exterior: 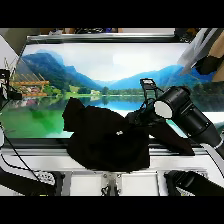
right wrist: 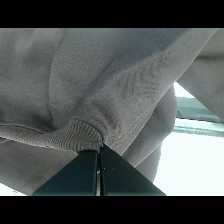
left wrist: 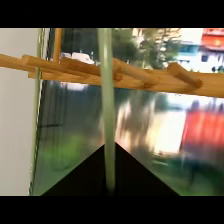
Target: Fold the clothes and pants, and hang the long-sleeved shirts on hangers.
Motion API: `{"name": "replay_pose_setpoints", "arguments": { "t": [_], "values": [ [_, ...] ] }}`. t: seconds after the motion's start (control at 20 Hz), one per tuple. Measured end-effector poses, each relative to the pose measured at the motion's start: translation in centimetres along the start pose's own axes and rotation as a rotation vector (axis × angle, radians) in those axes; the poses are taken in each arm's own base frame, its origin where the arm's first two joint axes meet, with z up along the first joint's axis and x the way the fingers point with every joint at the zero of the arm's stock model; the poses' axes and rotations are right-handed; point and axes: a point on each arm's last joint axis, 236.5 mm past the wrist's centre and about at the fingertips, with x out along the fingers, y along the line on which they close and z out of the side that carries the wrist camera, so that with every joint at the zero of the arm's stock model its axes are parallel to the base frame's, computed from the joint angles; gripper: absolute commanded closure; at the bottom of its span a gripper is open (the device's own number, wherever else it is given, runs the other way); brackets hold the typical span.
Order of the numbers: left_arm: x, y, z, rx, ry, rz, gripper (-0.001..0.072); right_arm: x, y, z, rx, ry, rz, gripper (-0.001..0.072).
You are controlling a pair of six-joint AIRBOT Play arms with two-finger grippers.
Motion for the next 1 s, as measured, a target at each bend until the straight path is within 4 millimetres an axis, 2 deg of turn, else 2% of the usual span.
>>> {"name": "replay_pose_setpoints", "arguments": {
  "t": [0.3, 0.75, 1.0],
  "values": [
    [-3.6, -0.6, 3.6, 0.026, -0.071, 0.006, 0.0693, 0.0, 0.0, 0.0, 0.0, 0.0, 0.0, 0.0692],
    [-8.2, -1.1, 6.8, 0.047, -0.142, 0.012, 0.0693, 0.0, 0.0, 0.0, 0.0, 0.0, 0.0, 0.0692],
    [-13.0, -1.9, 9.6, 0.064, -0.216, 0.013, 0.0692, 0.0, 0.0, 0.0, 0.0, 0.0, 0.0, 0.0692]
  ]
}}
